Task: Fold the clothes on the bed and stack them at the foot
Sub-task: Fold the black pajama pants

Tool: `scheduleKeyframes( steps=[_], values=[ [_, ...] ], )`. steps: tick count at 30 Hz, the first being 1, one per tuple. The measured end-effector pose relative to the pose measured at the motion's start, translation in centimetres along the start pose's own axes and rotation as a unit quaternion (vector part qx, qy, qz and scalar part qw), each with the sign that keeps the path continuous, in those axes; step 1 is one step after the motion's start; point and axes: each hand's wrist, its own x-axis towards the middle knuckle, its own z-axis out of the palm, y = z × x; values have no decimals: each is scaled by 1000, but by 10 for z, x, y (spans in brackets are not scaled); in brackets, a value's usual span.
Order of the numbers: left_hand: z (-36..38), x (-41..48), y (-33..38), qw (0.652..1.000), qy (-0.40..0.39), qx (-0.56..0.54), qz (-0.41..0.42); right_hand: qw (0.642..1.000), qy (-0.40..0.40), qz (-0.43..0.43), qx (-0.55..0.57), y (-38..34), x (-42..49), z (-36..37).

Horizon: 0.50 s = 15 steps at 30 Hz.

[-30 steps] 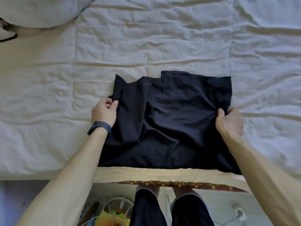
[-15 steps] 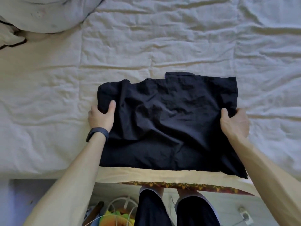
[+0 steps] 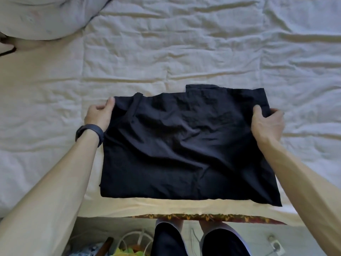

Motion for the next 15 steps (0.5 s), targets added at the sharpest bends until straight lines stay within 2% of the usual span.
scheduleKeyframes(
  steps=[2,4,7,9,12,15],
  values=[
    [7,10,9,998,4,43,36,1000,-9,11,-4,-9,19,5],
    [13,21,17,992,69,67,79,1000,-6,-13,-22,-14,38,8],
    [14,29,18,980,171,-17,99,998,41,-46,-11,-16,59,9],
    [15,33,14,980,177,-25,86,997,49,-53,-8,-14,68,9],
    [20,33,14,987,145,-24,65,998,21,-55,9,-13,69,8],
    [28,16,22,978,173,-26,115,996,2,-53,65,-11,55,2]
  ],
)
